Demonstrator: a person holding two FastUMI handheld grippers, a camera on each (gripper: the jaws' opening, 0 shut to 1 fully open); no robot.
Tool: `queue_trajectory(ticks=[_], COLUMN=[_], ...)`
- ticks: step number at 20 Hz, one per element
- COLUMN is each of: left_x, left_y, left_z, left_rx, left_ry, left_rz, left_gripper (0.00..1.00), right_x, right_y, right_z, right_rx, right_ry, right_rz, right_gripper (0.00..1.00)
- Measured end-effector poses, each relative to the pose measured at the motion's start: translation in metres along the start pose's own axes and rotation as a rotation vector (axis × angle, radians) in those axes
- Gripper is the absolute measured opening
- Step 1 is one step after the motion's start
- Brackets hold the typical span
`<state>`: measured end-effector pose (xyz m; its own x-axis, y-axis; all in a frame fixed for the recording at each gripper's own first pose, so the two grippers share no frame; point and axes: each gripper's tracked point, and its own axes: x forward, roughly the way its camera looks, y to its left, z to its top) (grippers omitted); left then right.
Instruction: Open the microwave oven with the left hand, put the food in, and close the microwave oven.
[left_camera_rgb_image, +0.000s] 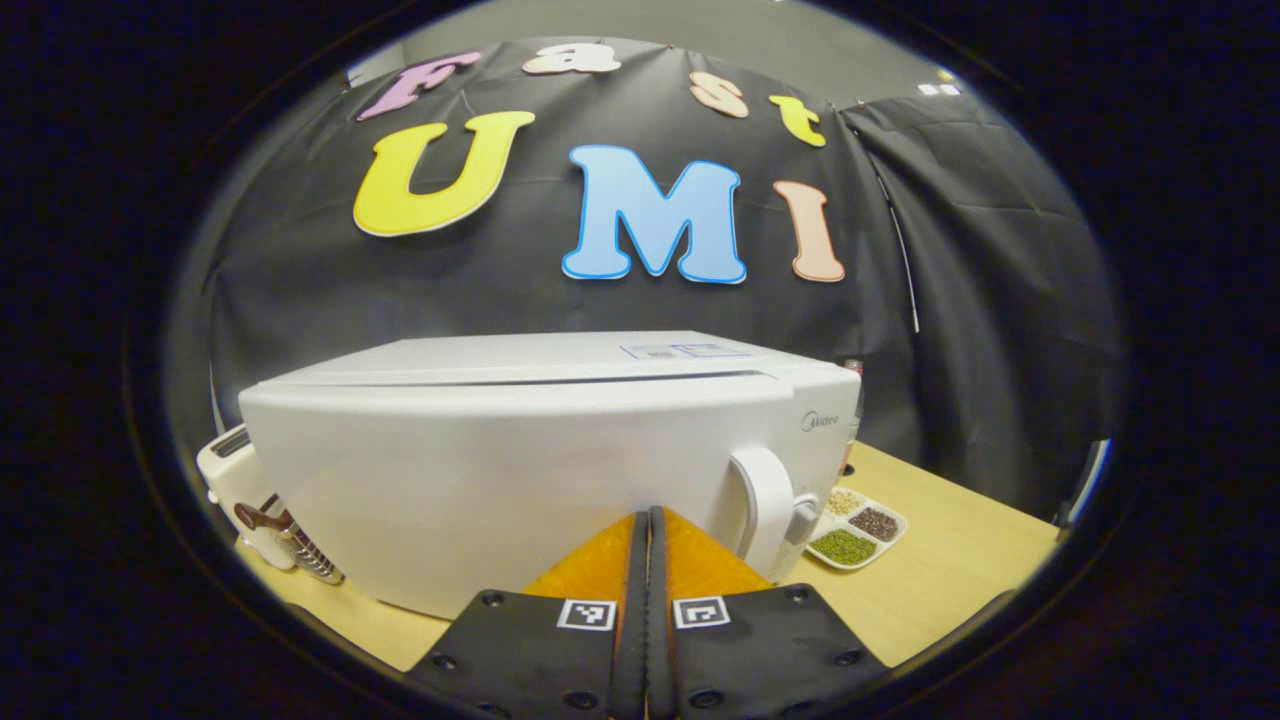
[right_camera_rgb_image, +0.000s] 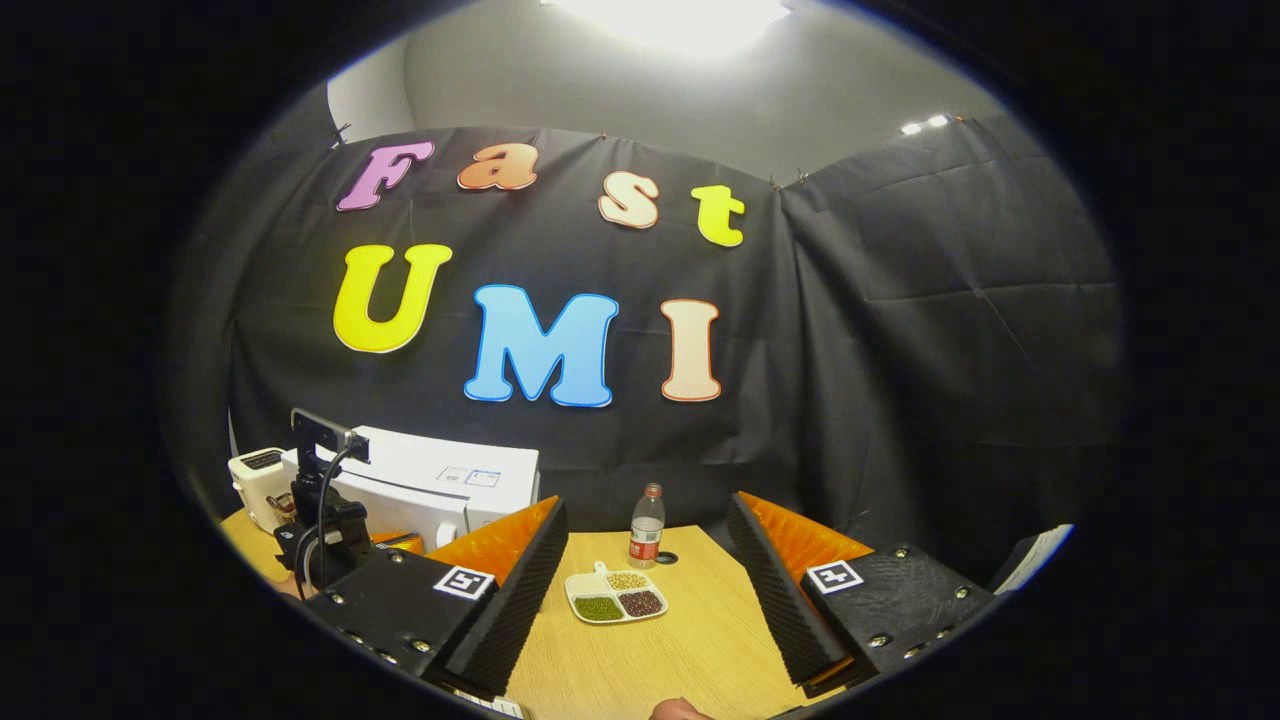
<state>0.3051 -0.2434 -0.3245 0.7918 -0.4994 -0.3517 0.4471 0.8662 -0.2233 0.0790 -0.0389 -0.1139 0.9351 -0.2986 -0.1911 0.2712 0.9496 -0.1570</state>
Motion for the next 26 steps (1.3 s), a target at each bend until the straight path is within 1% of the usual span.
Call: queue_trajectory(ticks=[1,2,3,5,7,8,11,12,13,14,17,18,19,20,21,22,26], left_x=[0.003,0.008,0.01,0.009,-0.001,-0.01,-0.05,-0.066,-0.082,-0.098,-0.147,-0.163,-0.178,-0.195,-0.209,-0.225,-0.278], left_y=[0.001,0.007,-0.005,-0.011,-0.022,-0.023,-0.024,-0.024,-0.022,-0.022,-0.019,-0.017,-0.018,-0.019,-0.02,-0.021,-0.024], left_z=[0.0,0.001,0.0,0.003,0.023,0.037,0.07,0.083,0.094,0.104,0.13,0.138,0.144,0.148,0.151,0.154,0.155], left_rx=[-0.01,-0.008,-0.054,-0.002,0.008,0.014,0.024,0.03,0.033,0.037,0.043,0.047,0.044,0.04,0.035,0.032,0.012], left_ry=[0.0,0.017,0.022,0.025,-0.016,-0.041,-0.115,-0.142,-0.162,-0.179,-0.233,-0.248,-0.263,-0.274,-0.28,-0.286,-0.298], left_rz=[0.008,0.031,-0.009,0.003,-0.017,-0.014,0.013,0.026,0.041,0.058,0.118,0.139,0.16,0.177,0.195,0.212,0.267], left_gripper=[0.1,0.07,0.07,0.07,0.07,0.07,0.07,0.1,0.07,0.07,0.07,0.09,0.07,0.1,0.1,0.07,0.07], right_x=[0.001,0.003,0.004,0.005,0.005,0.005,0.001,-0.002,-0.005,-0.009,-0.024,-0.029,-0.036,-0.041,-0.046,-0.051,-0.074], right_y=[0.002,0.004,0.006,0.01,0.016,0.018,0.026,0.027,0.028,0.028,0.025,0.024,0.023,0.02,0.016,0.014,0.006], right_z=[-0.001,-0.001,-0.001,0.0,0.003,0.005,0.012,0.015,0.017,0.018,0.017,0.016,0.015,0.016,0.018,0.018,0.019], right_rx=[-0.002,-0.005,-0.007,-0.005,0.002,0.01,0.042,0.047,0.049,0.05,0.072,0.083,0.093,0.099,0.102,0.106,0.121], right_ry=[0.003,0.003,0.003,0.003,-0.005,-0.013,-0.031,-0.041,-0.05,-0.057,-0.064,-0.063,-0.063,-0.067,-0.072,-0.076,-0.087], right_rz=[0.008,0.014,0.022,0.035,0.059,0.072,0.133,0.154,0.173,0.19,0.236,0.251,0.266,0.277,0.283,0.294,0.337], right_gripper=[0.98,0.98,0.98,0.98,0.98,0.97,0.95,0.95,0.96,0.96,0.96,0.95,0.95,0.96,0.96,0.95,0.95])
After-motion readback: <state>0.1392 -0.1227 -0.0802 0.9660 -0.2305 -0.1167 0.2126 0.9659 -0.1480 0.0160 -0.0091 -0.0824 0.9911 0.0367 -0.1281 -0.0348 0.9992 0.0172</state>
